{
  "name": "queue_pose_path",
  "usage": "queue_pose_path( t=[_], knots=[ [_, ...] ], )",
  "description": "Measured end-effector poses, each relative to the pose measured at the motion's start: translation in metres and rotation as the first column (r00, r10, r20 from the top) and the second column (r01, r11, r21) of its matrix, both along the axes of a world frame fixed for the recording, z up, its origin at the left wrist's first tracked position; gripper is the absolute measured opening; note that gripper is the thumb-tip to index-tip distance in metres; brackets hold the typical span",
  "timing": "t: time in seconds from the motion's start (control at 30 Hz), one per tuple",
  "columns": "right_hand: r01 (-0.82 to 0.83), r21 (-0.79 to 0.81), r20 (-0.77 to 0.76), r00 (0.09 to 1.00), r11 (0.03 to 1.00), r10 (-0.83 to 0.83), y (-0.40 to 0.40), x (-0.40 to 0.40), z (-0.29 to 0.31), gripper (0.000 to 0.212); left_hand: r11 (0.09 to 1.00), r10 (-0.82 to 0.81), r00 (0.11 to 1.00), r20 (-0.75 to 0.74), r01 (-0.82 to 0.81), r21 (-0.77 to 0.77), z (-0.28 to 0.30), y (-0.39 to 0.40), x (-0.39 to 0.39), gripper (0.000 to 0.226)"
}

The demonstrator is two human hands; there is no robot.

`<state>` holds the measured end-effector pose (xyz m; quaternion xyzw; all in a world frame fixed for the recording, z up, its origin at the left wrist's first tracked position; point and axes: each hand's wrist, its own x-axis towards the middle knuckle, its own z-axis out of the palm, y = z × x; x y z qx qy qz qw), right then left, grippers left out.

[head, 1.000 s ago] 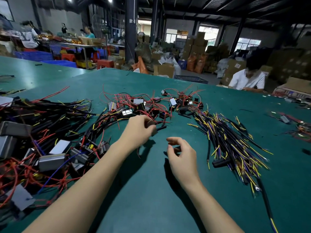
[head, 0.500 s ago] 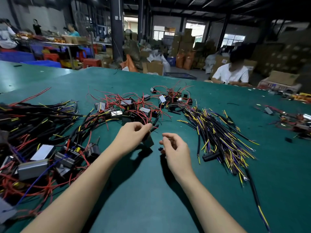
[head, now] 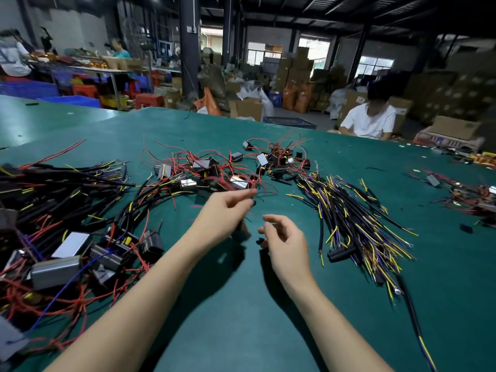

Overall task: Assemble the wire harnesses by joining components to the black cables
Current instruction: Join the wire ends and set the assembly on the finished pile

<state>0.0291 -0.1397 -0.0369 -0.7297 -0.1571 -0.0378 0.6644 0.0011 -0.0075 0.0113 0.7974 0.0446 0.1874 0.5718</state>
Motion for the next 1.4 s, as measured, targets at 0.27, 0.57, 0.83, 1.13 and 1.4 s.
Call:
queue_pose_path(
  t=[0.27, 0.57, 0.83, 1.13, 1.4],
  knots=[
    [0.032, 0.283, -0.266, 0.963, 0.959, 0.047, -0.006, 0.008, 0.013, 0.029, 0.941, -0.284, 0.958, -0.044, 0.288, 0.179, -0.006, -0.013, -0.019, 0.03],
    [-0.238, 0.453, -0.362, 0.832, 0.859, 0.421, -0.032, 0.014, 0.027, 0.022, 0.79, -0.422, 0.854, -0.303, 0.511, 0.339, 0.0, -0.02, -0.043, 0.03],
    [-0.222, 0.616, -0.275, 0.838, 0.756, 0.471, -0.042, 0.011, 0.036, 0.031, 0.809, -0.364, 0.89, -0.275, 0.155, -0.566, 0.004, -0.012, -0.055, 0.024],
    [-0.172, 0.585, -0.313, 0.854, 0.793, 0.416, -0.042, 0.014, 0.03, 0.031, 0.989, -0.144, 0.96, -0.241, 0.132, -0.065, 0.005, -0.021, -0.043, 0.01],
    [-0.378, 0.466, -0.155, 0.855, 0.8, 0.495, -0.049, 0.013, 0.03, 0.021, 0.987, -0.102, 0.992, -0.076, 0.091, -0.134, 0.012, -0.037, -0.034, 0.01]
  ],
)
